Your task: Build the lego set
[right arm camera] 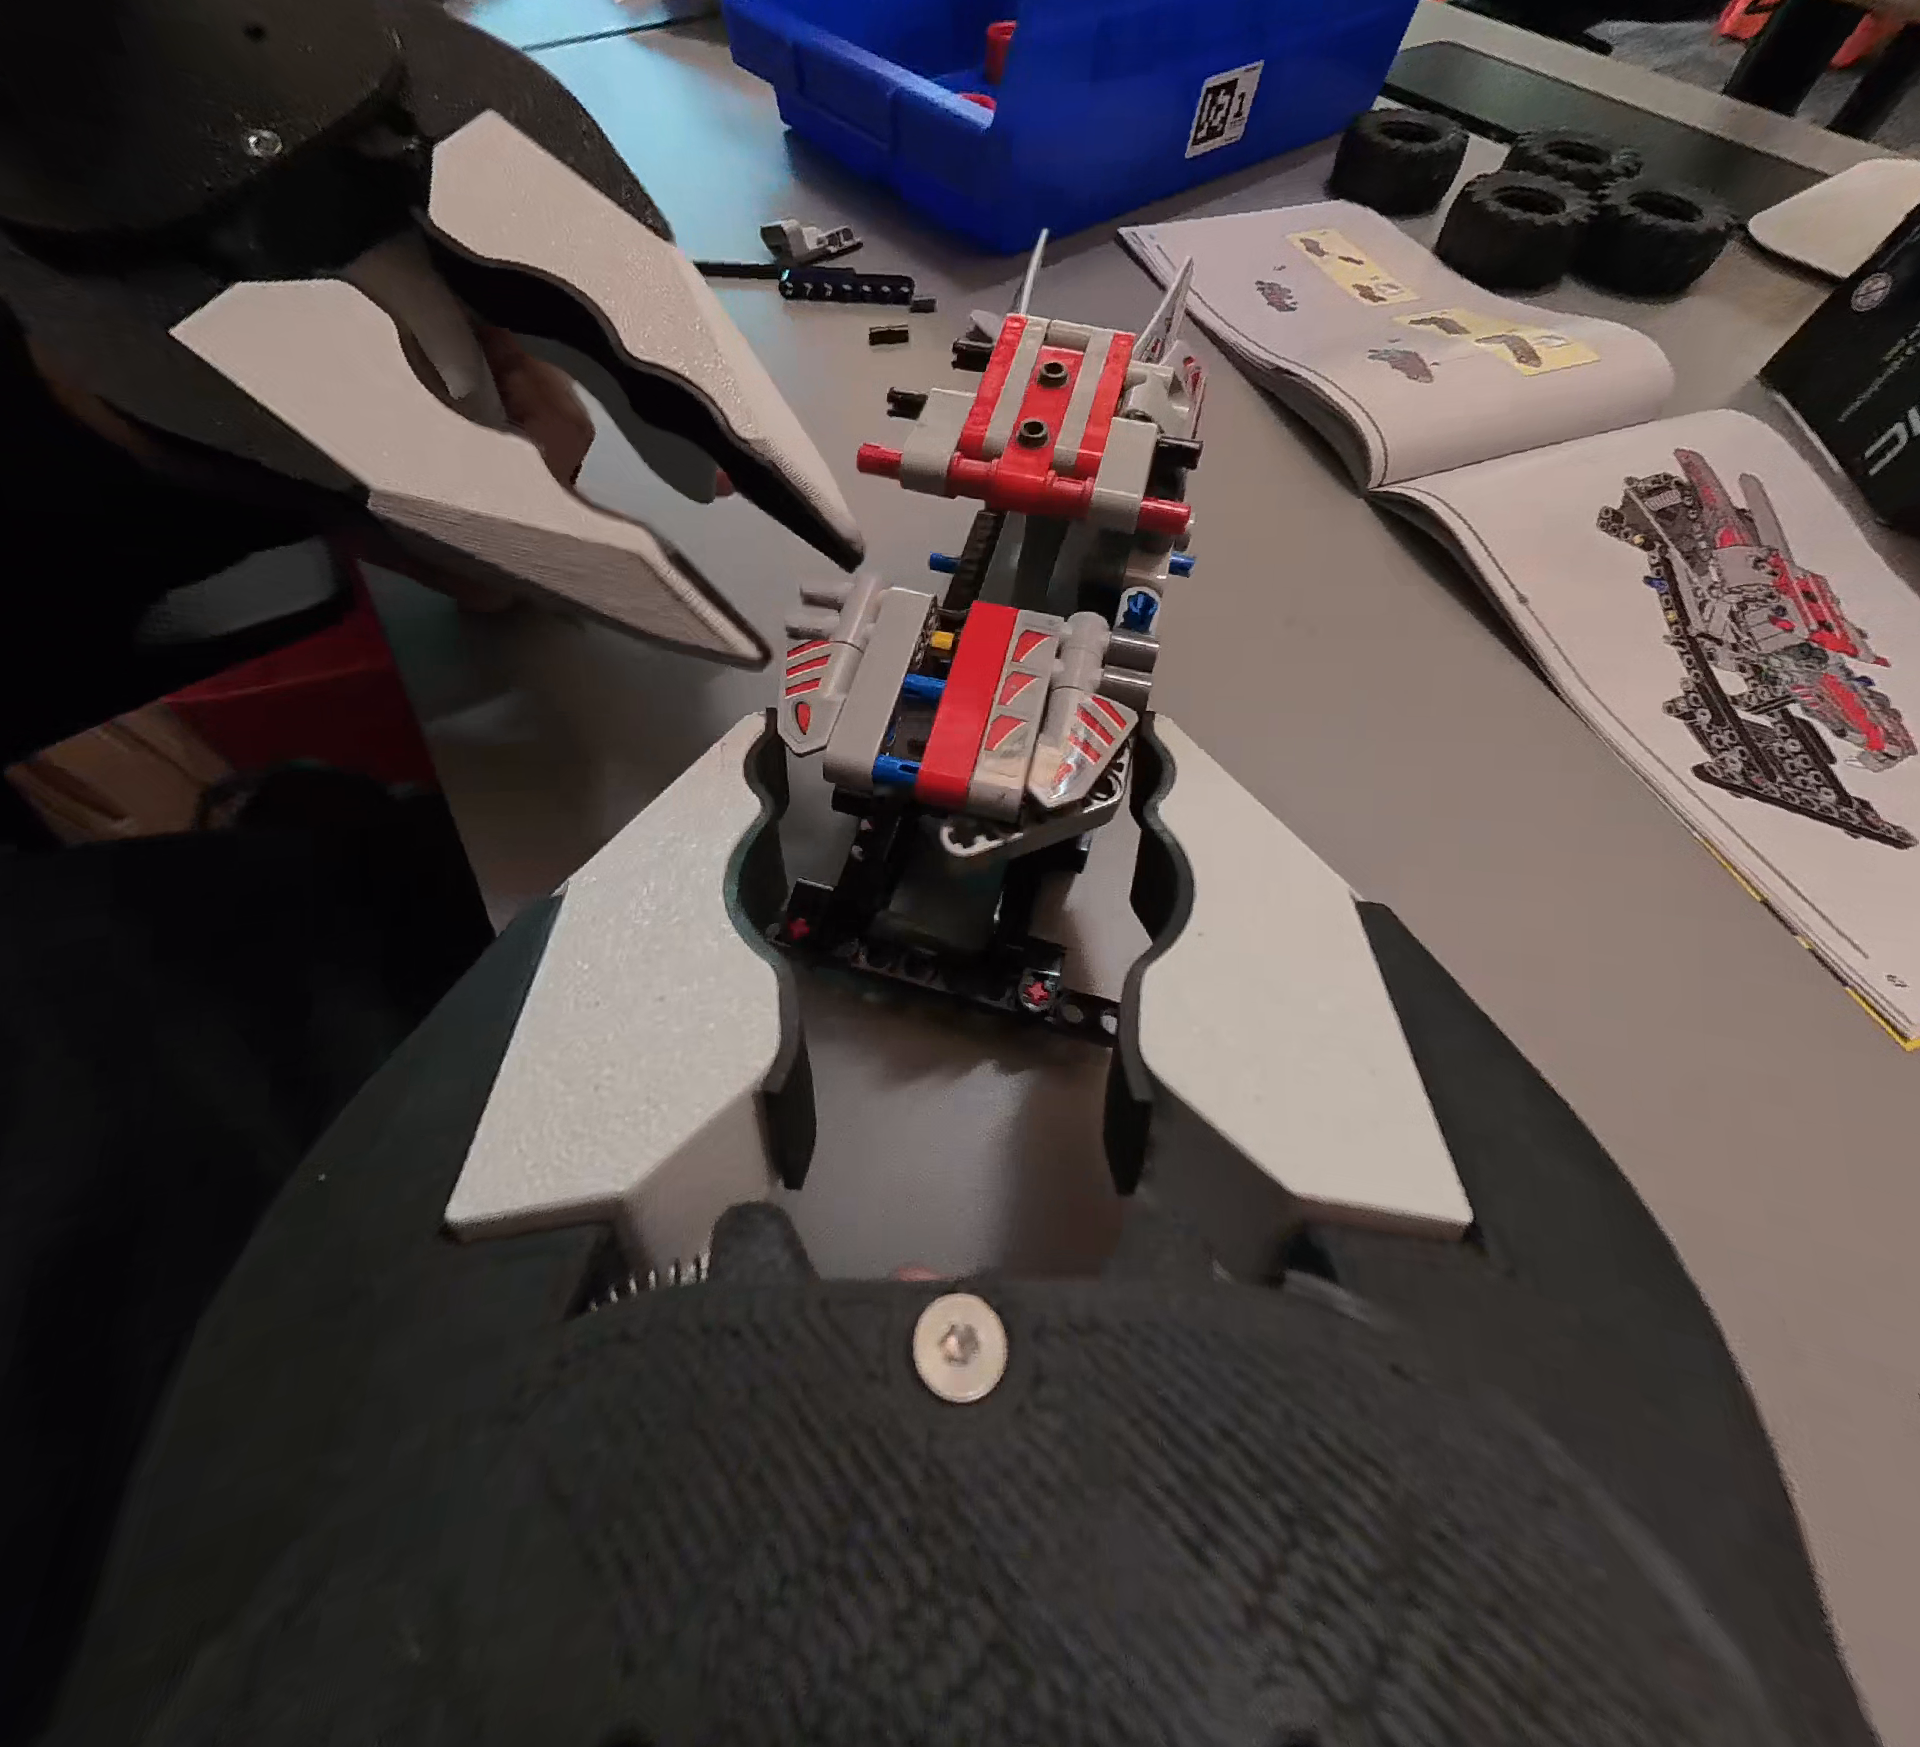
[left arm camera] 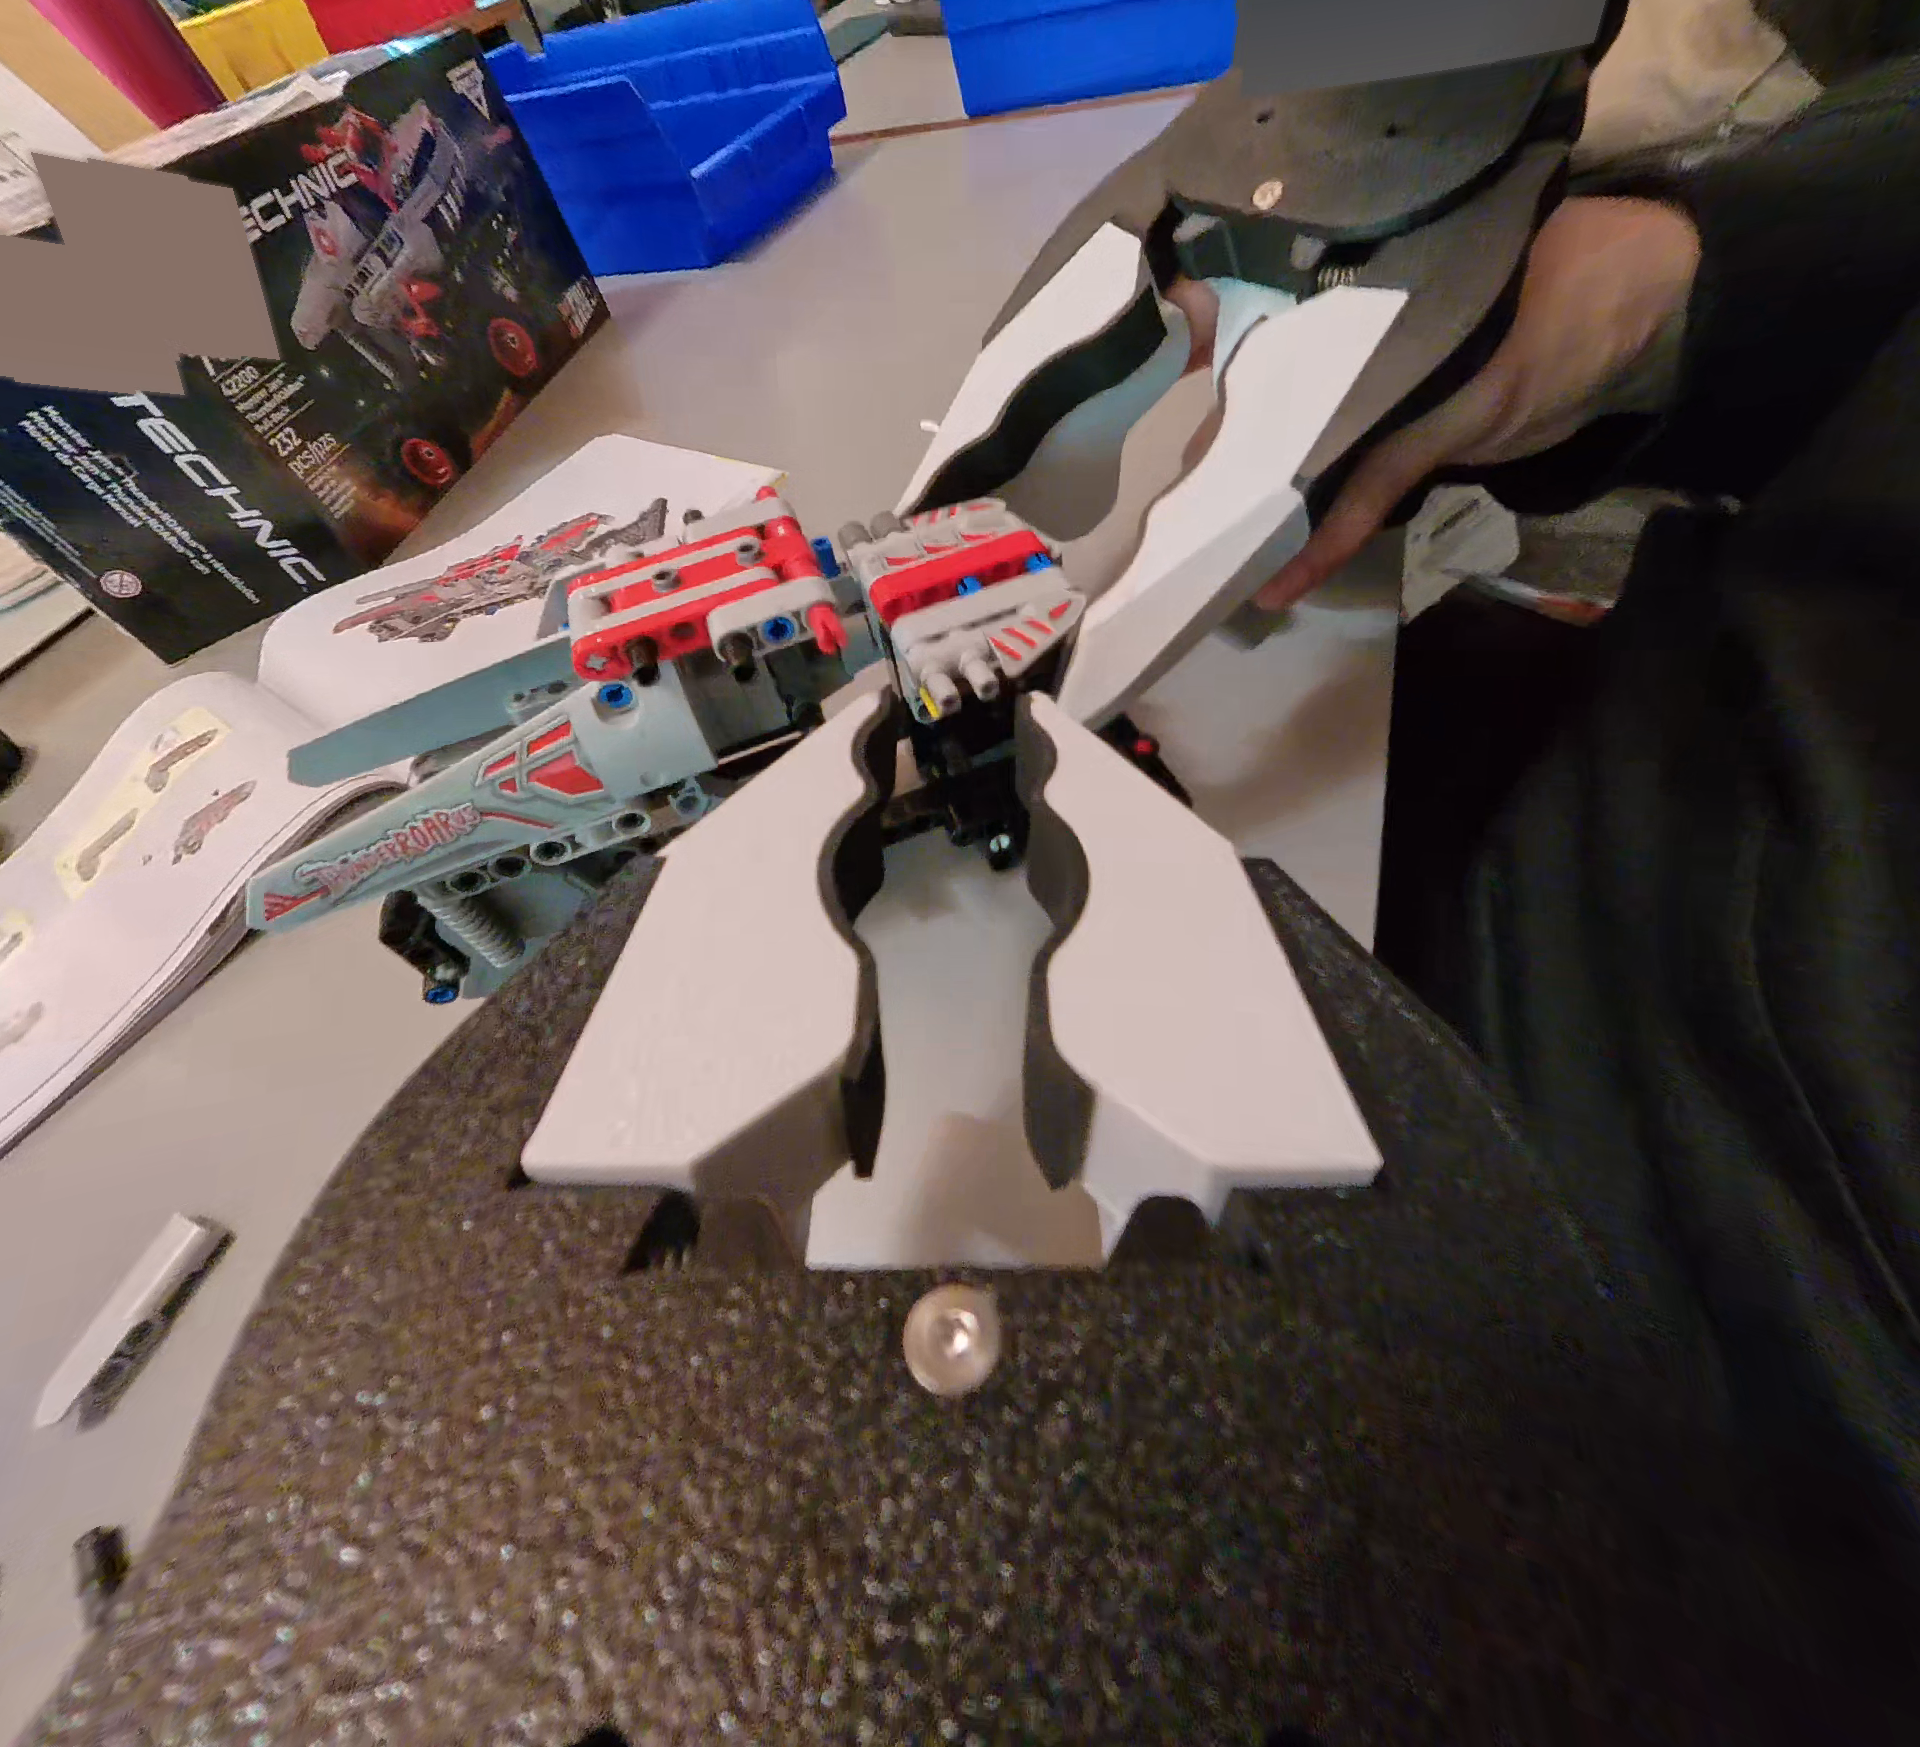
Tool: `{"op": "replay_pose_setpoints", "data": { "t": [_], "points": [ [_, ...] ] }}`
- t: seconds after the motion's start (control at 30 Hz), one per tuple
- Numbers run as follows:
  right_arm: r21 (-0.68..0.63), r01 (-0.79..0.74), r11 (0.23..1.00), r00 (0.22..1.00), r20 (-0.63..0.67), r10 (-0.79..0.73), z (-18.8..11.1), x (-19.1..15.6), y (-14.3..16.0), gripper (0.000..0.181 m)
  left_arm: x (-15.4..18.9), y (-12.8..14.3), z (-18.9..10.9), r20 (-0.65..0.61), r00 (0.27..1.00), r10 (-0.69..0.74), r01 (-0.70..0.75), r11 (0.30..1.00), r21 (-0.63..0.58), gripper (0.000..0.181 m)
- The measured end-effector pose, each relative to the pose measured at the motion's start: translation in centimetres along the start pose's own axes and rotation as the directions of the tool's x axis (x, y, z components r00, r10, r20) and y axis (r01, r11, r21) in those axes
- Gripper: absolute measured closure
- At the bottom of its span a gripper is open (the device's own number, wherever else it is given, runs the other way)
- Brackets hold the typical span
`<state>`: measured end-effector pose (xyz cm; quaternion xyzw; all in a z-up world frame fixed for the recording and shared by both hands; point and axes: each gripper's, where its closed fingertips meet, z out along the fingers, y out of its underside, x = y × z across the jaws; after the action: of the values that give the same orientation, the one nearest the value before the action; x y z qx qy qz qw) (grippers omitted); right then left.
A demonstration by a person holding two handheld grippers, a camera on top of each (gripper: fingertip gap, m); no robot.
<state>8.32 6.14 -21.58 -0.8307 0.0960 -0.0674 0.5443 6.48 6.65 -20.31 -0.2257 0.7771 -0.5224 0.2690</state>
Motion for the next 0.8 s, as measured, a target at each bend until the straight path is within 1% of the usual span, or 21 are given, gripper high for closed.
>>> {"op": "replay_pose_setpoints", "data": {
  "t": [0.07, 0.1, 0.17, 0.23, 0.37, 0.53, 0.6, 0.7, 0.8],
  "points": [
    [0.042, -0.005, 0.999, 1.0, -0.03, 0.006, -0.4, 0.5, -0.6, 0.115, -0.3, 0.3, -0.2, 0.019, 1.0, 0.016, -0.016, 0.999, -0.028, 0.16],
    [0.061, -0.014, 0.998, 1.0, -0.019, 0.015, -0.5, 0.4, -0.9, 0.114, -0.4, 0.2, -0.2, 0.024, 1.0, 0.015, -0.014, 1.0, -0.022, 0.161],
    [0.051, -0.034, 0.998, 0.999, 0.019, 0.033, -0.3, 0.0, -0.6, 0.112, -0.4, -0.4, -0.2, 0.02, 1.0, -0.006, 0.005, 1.0, 0.014, 0.162],
    [0.065, -0.041, 0.997, 0.999, 0.015, 0.04, -0.4, 0.3, -0.8, 0.109, -0.4, -0.5, 0.0, 0.015, 1.0, -0.013, 0.013, 1.0, 0.026, 0.165],
    [0.079, -0.042, 0.996, 0.999, 0.015, 0.041, -0.4, 0.6, -1.0, 0.115, -0.3, -0.4, 0.4, 0.008, 1.0, -0.016, 0.016, 0.999, 0.027, 0.165],
    [0.078, -0.038, 0.996, 0.999, 0.037, 0.036, -0.4, 0.8, -0.9, 0.117, -0.5, 0.4, 0.5, 0.008, 1.0, -0.001, 0.001, 0.999, -0.035, 0.16],
    [0.077, -0.036, 0.996, 0.998, 0.046, 0.032, -0.4, 0.9, -0.9, 0.117, -0.3, 0.5, 0.8, 0.003, 1.0, -0.006, 0.006, 1.0, -0.031, 0.167],
    [0.076, -0.029, 0.997, 0.998, 0.057, 0.024, -0.4, 0.9, -0.9, 0.117, -0.3, 0.3, 1.0, 0.029, 0.998, 0.047, -0.047, 0.999, -0.018, 0.178],
    [0.074, -0.017, 0.997, 0.998, 0.062, 0.012, -0.4, 1.0, -0.8, 0.117, -0.4, 0.3, 1.1, 0.053, 0.996, 0.079, -0.078, 0.997, -0.016, 0.179]
  ]
}}
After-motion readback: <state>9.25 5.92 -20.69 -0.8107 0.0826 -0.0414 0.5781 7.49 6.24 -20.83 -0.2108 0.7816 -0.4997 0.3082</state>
